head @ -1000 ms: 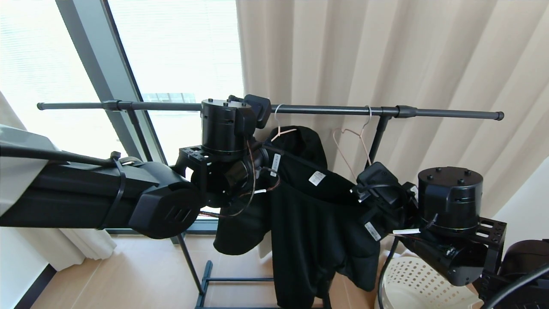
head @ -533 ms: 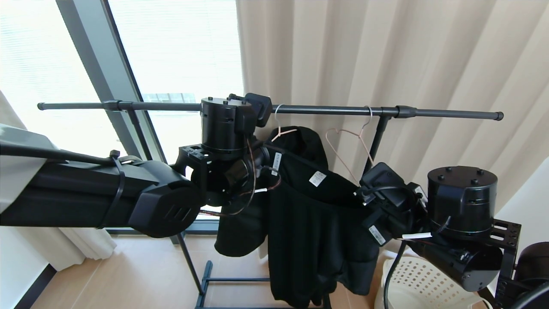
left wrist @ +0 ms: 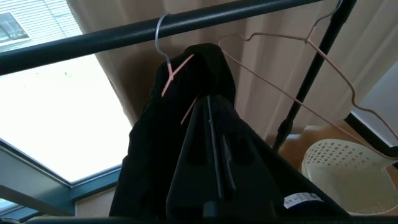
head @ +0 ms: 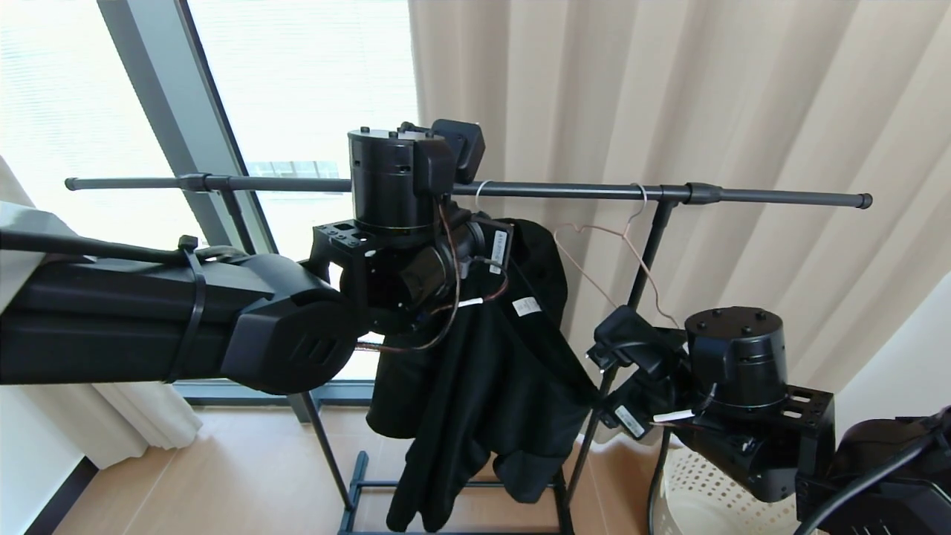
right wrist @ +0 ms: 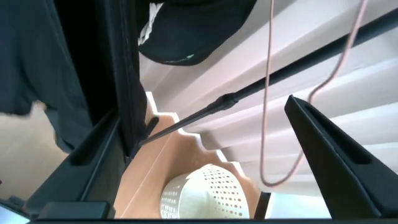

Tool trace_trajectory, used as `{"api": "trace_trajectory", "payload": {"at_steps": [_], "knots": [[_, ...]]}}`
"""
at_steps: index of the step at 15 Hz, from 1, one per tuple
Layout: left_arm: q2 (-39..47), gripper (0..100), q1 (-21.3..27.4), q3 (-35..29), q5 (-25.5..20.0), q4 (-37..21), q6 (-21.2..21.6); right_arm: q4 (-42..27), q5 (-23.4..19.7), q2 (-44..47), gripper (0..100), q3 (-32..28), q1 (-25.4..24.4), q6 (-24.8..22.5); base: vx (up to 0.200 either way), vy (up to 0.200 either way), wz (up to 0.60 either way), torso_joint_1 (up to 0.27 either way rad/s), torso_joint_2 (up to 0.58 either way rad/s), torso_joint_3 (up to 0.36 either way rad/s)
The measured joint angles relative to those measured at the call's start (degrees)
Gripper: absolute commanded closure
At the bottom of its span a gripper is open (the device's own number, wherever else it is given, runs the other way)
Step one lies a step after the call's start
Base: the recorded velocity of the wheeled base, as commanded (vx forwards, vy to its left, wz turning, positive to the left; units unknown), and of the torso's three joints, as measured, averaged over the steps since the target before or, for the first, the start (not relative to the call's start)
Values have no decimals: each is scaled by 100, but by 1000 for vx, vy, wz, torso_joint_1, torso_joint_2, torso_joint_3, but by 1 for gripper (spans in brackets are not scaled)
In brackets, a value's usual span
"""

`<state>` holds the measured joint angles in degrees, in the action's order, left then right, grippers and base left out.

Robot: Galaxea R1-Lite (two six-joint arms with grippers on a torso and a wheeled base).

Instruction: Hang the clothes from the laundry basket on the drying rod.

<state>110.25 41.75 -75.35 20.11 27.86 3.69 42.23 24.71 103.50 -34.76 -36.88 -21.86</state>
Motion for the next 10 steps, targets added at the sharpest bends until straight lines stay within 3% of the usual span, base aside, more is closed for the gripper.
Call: {"api": "trace_trajectory", "payload": {"at_steps": [7,8,10], "knots": [[-38,100,-16,245,-71,2,-61,0,-2,249,0,-173,99,344,0,0,0,0,0,0],[-39,100,-24,265,-107,2,-63,6,-2,221,100,-173,122,350,0,0,0,0,0,0],[-39,100,-24,295,-115,2,-68,5,-5,160,100,-179,184,352,0,0,0,0,0,0]]}}
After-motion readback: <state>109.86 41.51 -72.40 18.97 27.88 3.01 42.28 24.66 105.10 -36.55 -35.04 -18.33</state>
